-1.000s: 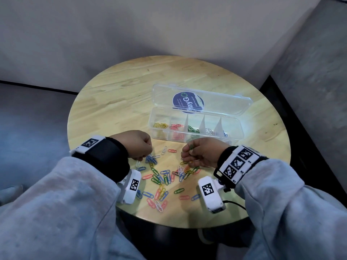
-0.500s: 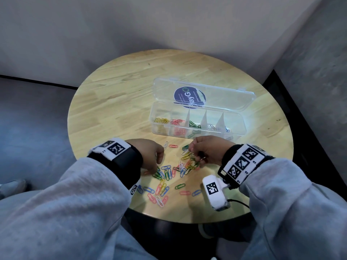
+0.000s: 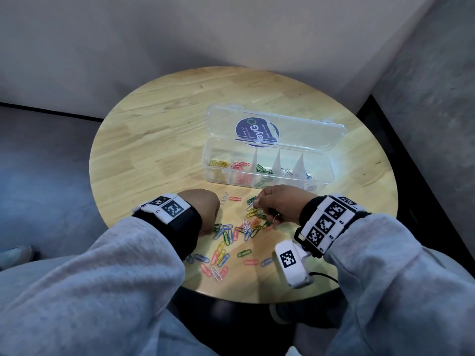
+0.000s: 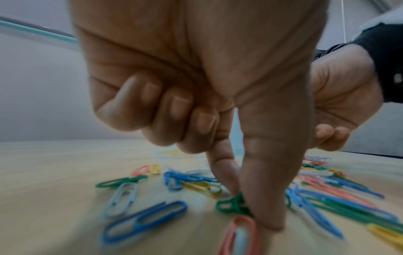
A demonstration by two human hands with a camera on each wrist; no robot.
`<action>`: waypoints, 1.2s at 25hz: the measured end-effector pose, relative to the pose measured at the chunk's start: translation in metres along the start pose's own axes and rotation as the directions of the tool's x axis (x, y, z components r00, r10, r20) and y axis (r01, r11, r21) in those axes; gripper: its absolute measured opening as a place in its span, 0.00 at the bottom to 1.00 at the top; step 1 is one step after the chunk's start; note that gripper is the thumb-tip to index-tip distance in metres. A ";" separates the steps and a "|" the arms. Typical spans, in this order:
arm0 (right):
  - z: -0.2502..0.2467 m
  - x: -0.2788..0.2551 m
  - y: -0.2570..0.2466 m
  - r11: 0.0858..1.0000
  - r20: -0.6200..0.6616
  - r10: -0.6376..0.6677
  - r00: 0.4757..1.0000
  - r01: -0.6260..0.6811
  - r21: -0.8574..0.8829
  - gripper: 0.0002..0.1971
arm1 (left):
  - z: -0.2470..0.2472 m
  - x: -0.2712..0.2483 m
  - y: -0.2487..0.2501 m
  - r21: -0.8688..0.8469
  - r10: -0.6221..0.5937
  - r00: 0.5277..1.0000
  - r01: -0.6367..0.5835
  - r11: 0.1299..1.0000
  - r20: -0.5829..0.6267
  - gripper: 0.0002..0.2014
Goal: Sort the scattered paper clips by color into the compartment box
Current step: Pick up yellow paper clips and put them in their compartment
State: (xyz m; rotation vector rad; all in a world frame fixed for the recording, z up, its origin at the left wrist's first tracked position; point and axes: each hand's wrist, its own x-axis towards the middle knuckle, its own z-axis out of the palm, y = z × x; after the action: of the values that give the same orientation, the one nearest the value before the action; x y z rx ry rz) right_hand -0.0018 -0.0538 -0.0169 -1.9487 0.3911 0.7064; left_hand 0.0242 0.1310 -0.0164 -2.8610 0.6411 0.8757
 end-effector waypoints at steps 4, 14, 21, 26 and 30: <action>0.002 0.002 0.002 1.000 0.001 0.012 1.000 -0.012 -0.011 0.09 | 0.004 0.000 0.001 -0.035 0.004 1.000 -0.003 0.999 0.031 0.12; -0.012 -0.008 0.001 0.985 -0.127 -0.027 0.992 0.005 -0.170 0.08 | -0.015 -0.011 -0.005 -0.196 0.060 0.998 -0.054 0.979 0.024 0.02; 0.003 0.005 -0.024 0.651 -0.114 -0.215 0.970 0.055 -0.757 0.08 | -0.050 -0.028 -0.043 -0.912 0.030 0.991 -0.132 0.389 -0.130 0.13; 0.011 0.010 -0.027 0.579 -0.111 -0.170 0.979 0.008 -0.815 0.07 | -0.059 -0.038 -0.053 -0.987 -0.055 0.991 -0.112 0.112 -0.119 0.06; 0.008 0.011 -0.024 0.612 -0.101 -0.174 0.980 0.027 -0.790 0.01 | -0.047 -0.030 -0.054 -0.959 -0.084 0.995 -0.023 0.283 -0.049 0.16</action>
State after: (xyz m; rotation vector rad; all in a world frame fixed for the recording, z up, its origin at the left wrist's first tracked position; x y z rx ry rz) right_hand 0.0173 -0.0357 -0.0092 -2.8709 0.0395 0.6995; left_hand 0.0491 0.1818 0.0370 -3.9609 -0.0989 1.5635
